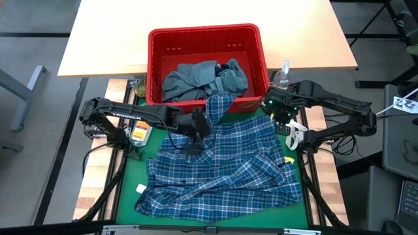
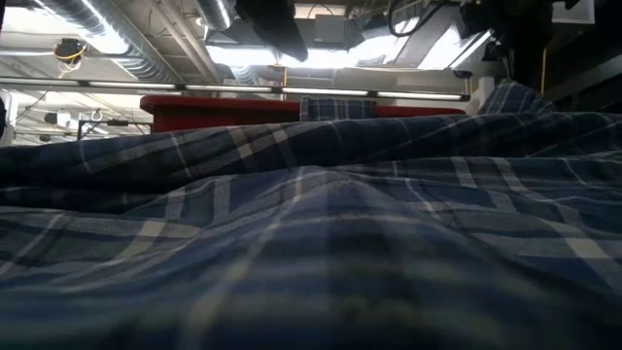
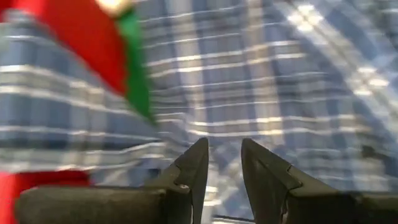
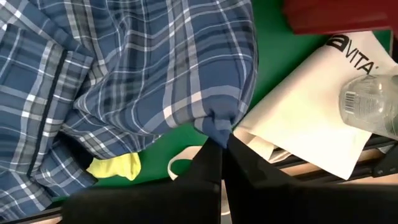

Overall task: Fold Laundry from Bin
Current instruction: Fold the blue shirt

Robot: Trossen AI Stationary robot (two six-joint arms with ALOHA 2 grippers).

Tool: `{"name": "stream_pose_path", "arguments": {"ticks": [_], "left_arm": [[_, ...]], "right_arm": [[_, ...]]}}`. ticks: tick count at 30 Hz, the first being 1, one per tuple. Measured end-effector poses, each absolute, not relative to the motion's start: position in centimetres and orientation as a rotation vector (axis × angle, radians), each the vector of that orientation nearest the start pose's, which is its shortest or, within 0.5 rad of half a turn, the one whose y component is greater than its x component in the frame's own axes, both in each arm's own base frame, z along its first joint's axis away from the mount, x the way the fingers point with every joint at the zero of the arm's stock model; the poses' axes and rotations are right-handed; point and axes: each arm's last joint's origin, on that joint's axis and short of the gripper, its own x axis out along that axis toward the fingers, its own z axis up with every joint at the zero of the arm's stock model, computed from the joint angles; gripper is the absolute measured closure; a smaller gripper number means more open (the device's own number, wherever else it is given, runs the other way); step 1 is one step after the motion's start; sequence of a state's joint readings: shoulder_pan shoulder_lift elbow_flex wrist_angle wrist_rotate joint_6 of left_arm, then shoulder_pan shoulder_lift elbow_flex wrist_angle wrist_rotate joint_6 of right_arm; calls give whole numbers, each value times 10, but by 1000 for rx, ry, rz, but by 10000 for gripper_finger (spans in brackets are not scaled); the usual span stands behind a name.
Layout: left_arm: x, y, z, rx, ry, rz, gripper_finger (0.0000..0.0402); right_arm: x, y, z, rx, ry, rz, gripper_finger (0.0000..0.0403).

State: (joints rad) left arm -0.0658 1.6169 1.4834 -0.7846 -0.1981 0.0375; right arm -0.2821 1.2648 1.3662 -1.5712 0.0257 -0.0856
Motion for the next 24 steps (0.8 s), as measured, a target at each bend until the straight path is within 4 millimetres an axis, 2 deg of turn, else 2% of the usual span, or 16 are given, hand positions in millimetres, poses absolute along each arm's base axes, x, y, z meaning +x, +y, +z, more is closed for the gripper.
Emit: {"name": "stream_pose_path", "arguments": {"ticks": [4,10,14,17,24], "left_arm": [[343,-9,320,202,885,234,291],[344,13,322,178,862,330,236],[342,41,323,103,845,506,206],[339,66,323,6,818,592,198],[332,112,326,-196,746,620,208]], "right_arm": [[182,-54,342,121,1478,-186,401],[184,-54,341,122,1485,-184,401],[183,-54,341,122,1485,-184,401],[184,-54,341,122,1485,-184,401],[183,-54,341,121,1485,-183,401]]}}
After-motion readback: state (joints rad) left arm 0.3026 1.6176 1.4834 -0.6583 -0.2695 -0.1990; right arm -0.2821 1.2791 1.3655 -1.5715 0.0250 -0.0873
